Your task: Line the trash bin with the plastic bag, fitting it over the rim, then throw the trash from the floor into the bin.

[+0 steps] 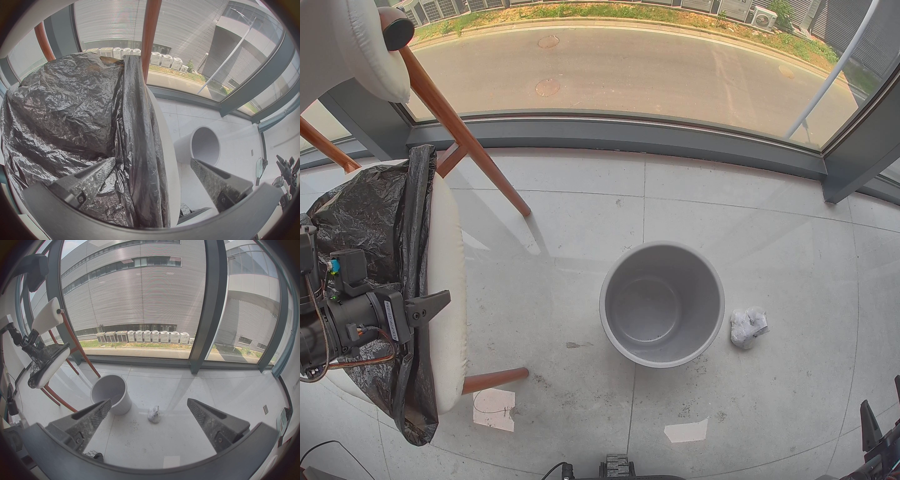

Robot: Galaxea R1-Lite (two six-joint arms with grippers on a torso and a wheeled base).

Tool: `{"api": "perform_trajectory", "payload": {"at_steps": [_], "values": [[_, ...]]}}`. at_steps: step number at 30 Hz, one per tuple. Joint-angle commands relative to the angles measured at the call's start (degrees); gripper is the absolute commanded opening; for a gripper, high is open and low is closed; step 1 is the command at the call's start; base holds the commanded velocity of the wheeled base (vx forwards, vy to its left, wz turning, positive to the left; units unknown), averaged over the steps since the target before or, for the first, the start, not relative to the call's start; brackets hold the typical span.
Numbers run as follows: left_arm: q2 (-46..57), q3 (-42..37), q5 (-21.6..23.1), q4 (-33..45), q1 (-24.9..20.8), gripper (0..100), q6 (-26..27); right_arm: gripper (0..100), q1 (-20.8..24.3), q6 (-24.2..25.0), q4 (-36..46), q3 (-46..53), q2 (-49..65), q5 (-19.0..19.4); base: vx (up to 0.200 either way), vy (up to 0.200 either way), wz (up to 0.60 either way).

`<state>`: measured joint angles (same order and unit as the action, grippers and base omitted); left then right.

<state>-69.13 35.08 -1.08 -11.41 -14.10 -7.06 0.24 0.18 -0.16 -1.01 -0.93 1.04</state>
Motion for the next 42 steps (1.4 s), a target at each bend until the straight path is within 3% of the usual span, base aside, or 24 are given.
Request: {"api": "perform_trajectory", "payload": {"at_steps": [1,20,26,27,31,33,39,42], "values": [[-0.30,-0.10,-0.23,0.16,0.31,0,-0.06,100,0.02,-0.01,-0.02,1.01,0.49,0.02,0.000,0.000,0.00],[1.90,1.04,-0.50,0.25,0.22,0,-0.32,100,0.02,-0.01,-0.02,1.01,0.57,0.02,0.000,0.000,0.00],[7.70,0.51,6.62,0.42,-0.13,0,-7.80,100,0.02,-0.01,-0.02,1.01,0.57,0.02,0.000,0.000,0.00],[9.63,-0.10,11.46,0.42,-0.05,0,-14.21,100,0.02,-0.01,-0.11,1.01,0.57,0.02,0.000,0.000,0.00],[14.20,-2.56,18.22,0.51,-0.13,0,-22.91,100,0.02,-0.01,-0.02,1.01,0.57,0.11,0.000,0.000,0.00],[14.90,-3.44,19.45,0.42,-0.13,0,-23.70,100,0.02,-0.01,-0.11,1.01,0.57,0.02,0.000,0.000,0.00],[14.73,-4.32,28.95,0.34,-0.05,0,-24.49,100,0.02,-0.01,-0.11,1.01,0.57,0.11,0.000,0.000,0.00],[13.41,-3.97,29.91,-0.19,-0.05,0,-24.49,100,0.02,-0.01,-0.11,1.01,0.57,0.11,0.000,0.000,0.00]]}}
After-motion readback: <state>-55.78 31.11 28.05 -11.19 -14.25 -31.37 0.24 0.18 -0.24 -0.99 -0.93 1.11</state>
